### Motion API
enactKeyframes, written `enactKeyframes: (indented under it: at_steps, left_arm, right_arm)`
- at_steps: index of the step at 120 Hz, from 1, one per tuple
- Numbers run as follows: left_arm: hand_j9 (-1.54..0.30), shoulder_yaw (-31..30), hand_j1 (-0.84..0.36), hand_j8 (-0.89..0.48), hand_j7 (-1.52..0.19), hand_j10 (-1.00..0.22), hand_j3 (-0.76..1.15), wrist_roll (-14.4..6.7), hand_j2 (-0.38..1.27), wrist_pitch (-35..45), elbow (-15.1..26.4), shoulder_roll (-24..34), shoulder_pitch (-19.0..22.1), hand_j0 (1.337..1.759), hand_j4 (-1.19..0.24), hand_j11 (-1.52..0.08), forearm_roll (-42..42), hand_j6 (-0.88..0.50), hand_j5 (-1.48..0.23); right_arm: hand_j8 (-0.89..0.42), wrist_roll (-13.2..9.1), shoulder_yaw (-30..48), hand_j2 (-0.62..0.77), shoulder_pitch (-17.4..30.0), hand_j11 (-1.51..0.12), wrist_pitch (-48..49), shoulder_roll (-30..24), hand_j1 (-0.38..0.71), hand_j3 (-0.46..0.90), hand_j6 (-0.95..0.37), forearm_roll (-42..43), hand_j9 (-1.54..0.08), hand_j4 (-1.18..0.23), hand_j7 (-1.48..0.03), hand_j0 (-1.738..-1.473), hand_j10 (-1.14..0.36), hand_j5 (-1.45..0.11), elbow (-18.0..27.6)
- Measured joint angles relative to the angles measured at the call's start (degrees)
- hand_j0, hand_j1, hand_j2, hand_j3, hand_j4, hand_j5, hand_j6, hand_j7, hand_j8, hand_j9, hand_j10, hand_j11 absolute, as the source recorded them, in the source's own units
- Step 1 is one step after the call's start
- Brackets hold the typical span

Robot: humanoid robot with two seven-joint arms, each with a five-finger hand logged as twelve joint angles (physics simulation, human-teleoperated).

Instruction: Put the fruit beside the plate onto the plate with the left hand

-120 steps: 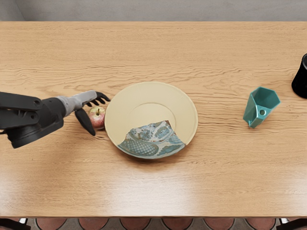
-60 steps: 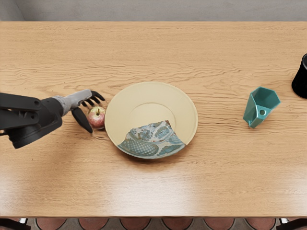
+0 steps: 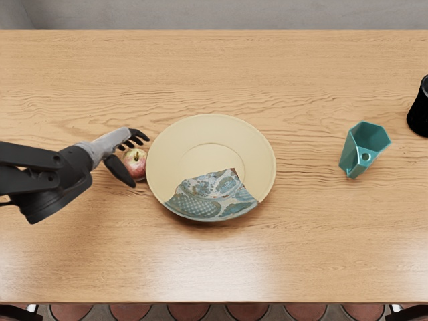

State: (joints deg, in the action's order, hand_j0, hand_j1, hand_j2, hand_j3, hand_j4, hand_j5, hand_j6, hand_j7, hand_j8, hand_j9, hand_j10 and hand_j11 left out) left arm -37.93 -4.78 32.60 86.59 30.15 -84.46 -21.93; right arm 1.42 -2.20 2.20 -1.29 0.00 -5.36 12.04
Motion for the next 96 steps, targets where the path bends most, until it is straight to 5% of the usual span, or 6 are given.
enactKeyframes:
  at_steps: [39,53,71,96]
  left_arm:
    - [-0.44,0.32,-0.06,-0.34,-0.44,-0.34,0.00,0.62,0.07,0.52,-0.70,-1.73,0.59,1.658,-0.34,-0.44,1.54,-0.34,-0.44]
    - [-0.56,0.28,-0.21,-0.36,-0.56,-0.42,0.00,0.73,0.13,0.41,-1.39,-2.28,1.04,1.658,-0.42,-0.56,1.81,-0.42,-0.56]
    - [-0.81,0.19,-0.37,-0.17,-0.81,-0.32,0.00,0.75,0.26,0.12,-2.20,-2.20,1.14,1.651,-0.55,-0.81,1.78,-0.22,-0.81]
    - [-1.08,0.16,-0.41,-0.03,-1.09,-0.23,0.00,0.70,0.34,-0.91,-3.28,-1.61,1.06,1.635,-0.46,-1.11,0.70,-0.06,-1.11]
  right_arm:
    - [-0.03,0.01,0.00,-0.01,0.00,-0.04,0.01,0.00,-0.31,0.00,-0.03,0.00,-0.04,-0.03,-0.04,-1.658,-0.03,-0.04,0.00]
    - [-0.03,0.01,0.00,-0.01,0.00,-0.04,0.00,0.00,-0.31,0.00,-0.03,0.00,-0.04,-0.03,-0.04,-1.658,-0.03,-0.04,0.00]
    - [-0.03,0.00,0.00,-0.01,0.00,-0.04,0.00,0.00,-0.31,0.00,-0.03,0.00,-0.04,-0.03,-0.04,-1.658,-0.03,-0.04,0.00]
    - [-0.03,0.00,0.00,-0.01,0.00,-0.04,0.01,0.00,-0.31,0.00,-0.03,0.00,-0.04,-0.03,-0.04,-1.658,-0.03,-0.04,0.00]
